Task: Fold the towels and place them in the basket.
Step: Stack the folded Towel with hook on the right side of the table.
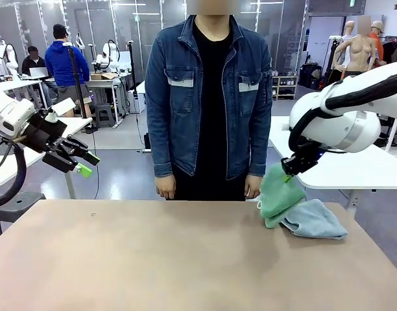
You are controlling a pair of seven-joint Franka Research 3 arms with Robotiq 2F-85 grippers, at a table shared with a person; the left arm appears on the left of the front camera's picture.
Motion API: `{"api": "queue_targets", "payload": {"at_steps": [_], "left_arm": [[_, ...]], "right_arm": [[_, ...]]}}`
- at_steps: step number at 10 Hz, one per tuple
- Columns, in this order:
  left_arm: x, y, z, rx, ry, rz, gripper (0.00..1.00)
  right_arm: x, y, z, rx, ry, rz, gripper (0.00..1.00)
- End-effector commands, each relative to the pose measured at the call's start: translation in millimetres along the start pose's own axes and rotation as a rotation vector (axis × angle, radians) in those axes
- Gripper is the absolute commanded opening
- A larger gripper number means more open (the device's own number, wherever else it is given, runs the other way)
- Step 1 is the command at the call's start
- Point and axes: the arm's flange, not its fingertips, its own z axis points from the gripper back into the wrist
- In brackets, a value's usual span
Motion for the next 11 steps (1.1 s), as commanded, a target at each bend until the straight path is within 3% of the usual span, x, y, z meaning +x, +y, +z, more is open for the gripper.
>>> {"api": "queue_targets", "payload": {"at_steps": [1, 11], "left_arm": [[1, -1, 1, 0.004, 0.004, -0.005, 0.78], [1, -1, 1, 0.004, 0.004, -0.005, 0.78]], "right_arm": [[-3, -21, 0, 0.041, 0.032, 0.005, 0.05], [-11, -112, -21, 0.038, 0.063, 0.087, 0.05]]}}
